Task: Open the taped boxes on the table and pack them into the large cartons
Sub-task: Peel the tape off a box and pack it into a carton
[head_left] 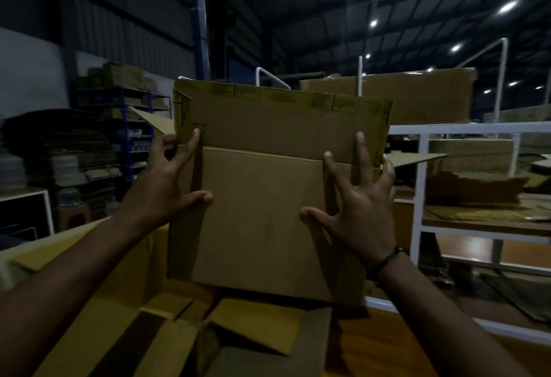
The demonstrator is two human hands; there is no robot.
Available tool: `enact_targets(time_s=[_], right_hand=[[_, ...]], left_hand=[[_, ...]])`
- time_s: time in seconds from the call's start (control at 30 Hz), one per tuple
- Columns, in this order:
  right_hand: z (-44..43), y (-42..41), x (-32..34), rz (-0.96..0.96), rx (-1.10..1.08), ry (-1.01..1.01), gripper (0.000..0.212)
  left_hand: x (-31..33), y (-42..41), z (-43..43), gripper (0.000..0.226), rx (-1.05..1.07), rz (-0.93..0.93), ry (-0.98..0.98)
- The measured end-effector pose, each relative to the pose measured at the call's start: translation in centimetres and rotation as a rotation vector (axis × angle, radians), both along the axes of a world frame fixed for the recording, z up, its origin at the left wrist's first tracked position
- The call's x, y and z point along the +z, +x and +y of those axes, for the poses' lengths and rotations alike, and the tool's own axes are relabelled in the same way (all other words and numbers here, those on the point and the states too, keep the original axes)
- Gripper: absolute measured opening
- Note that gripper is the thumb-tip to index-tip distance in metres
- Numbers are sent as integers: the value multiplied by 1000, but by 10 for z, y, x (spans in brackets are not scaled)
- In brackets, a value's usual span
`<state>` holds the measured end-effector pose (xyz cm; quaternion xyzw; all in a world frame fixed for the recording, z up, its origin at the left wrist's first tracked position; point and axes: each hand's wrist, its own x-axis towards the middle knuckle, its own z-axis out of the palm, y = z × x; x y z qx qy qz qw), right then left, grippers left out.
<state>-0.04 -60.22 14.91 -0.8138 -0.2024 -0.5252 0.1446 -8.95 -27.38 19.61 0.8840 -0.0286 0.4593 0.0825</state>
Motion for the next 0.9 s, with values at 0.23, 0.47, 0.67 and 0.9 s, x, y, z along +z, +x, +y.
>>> enact_targets(time_s=[0.23,0.47,0.67,0.9], right_hand=[[66,8,2,41,27,-27,108],[114,17,0,36,99,-39,104],[167,8,-3,22,68,-57,103],[244,-13,-15,-30,-42,-92,105]], left_hand=[[-10,3,66,122,46,10,-38],[-19,-4,107,121,106,34,-98],[-27,-5,158,118,107,47,-139],[-52,7,261,115,-47,38,-144]])
